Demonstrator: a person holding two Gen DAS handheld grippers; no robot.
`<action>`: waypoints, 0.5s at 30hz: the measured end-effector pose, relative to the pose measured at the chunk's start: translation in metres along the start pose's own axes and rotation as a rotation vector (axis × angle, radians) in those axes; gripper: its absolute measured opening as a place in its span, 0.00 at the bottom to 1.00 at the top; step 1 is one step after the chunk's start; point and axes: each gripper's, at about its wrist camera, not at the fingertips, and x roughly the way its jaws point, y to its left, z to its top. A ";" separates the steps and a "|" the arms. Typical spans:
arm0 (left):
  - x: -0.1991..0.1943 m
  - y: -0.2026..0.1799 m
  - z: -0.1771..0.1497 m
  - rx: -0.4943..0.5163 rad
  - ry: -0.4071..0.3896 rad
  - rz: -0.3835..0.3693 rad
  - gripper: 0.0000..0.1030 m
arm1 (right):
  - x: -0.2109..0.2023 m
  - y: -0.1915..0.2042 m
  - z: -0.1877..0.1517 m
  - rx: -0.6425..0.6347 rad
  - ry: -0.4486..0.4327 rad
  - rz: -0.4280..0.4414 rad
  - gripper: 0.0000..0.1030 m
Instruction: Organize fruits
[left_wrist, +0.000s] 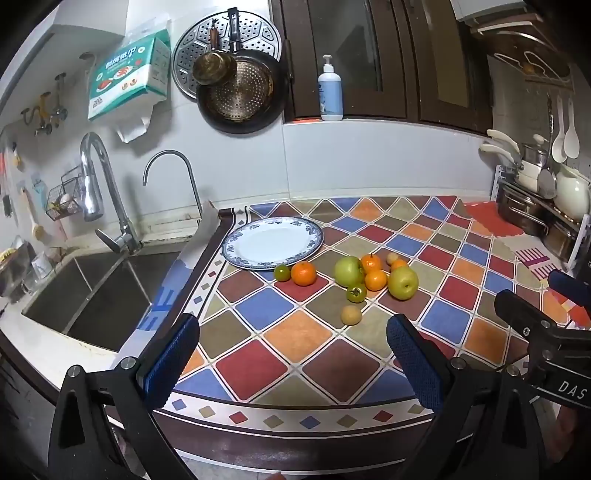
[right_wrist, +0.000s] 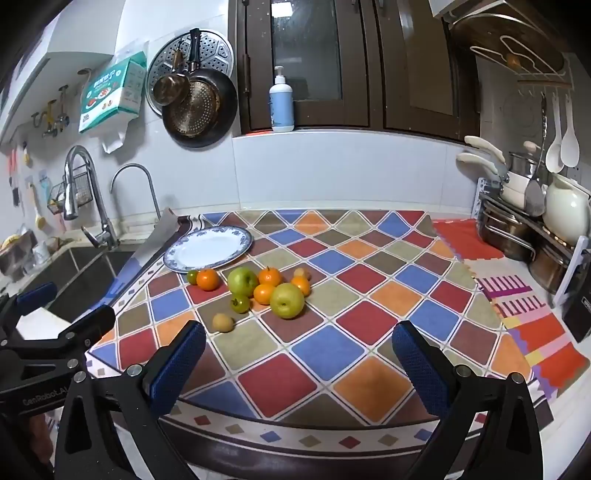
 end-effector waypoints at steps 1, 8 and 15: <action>0.000 0.000 0.000 0.000 0.001 -0.007 1.00 | 0.000 0.001 0.000 -0.002 -0.003 0.001 0.99; -0.001 0.004 0.003 -0.009 -0.001 -0.005 1.00 | 0.000 -0.002 0.000 -0.001 -0.006 0.014 0.99; -0.001 0.001 0.004 -0.011 -0.009 0.002 1.00 | 0.000 -0.001 -0.001 -0.010 -0.011 0.011 0.99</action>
